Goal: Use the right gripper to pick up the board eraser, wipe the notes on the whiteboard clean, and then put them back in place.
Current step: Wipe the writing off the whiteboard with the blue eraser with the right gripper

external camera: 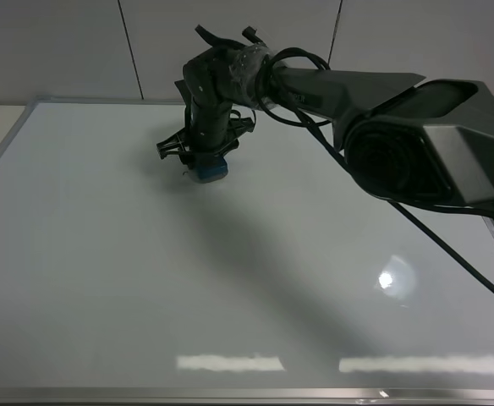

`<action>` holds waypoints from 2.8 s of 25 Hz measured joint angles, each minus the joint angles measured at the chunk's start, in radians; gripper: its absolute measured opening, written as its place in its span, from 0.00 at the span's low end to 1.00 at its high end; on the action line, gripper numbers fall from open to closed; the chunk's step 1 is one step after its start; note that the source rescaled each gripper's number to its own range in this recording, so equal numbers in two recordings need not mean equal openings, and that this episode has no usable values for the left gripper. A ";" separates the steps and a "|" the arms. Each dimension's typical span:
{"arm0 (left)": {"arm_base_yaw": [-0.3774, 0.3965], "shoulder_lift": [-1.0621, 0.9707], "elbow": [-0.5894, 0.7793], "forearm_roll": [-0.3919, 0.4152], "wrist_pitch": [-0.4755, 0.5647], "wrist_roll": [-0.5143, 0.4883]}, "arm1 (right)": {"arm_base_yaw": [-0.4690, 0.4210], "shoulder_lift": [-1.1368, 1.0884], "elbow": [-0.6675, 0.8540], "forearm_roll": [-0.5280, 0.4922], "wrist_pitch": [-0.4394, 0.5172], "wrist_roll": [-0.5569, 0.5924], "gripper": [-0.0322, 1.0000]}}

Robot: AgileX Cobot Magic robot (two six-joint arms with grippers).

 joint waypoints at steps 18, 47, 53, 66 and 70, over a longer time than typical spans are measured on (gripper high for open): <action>0.000 0.000 0.000 0.000 0.000 0.000 | 0.224 0.004 0.001 0.053 -0.027 -0.097 0.04; 0.000 0.000 0.000 0.000 0.000 0.000 | 0.071 0.003 -0.002 0.041 -0.008 -0.073 0.04; 0.000 0.000 0.000 0.000 0.000 0.000 | 0.168 0.006 -0.002 0.051 -0.019 -0.092 0.04; 0.000 0.000 0.000 0.000 0.000 0.000 | 0.125 0.009 -0.002 0.030 -0.025 -0.063 0.04; 0.000 0.000 0.000 0.000 0.000 0.000 | 0.054 0.005 -0.002 0.022 -0.002 -0.047 0.04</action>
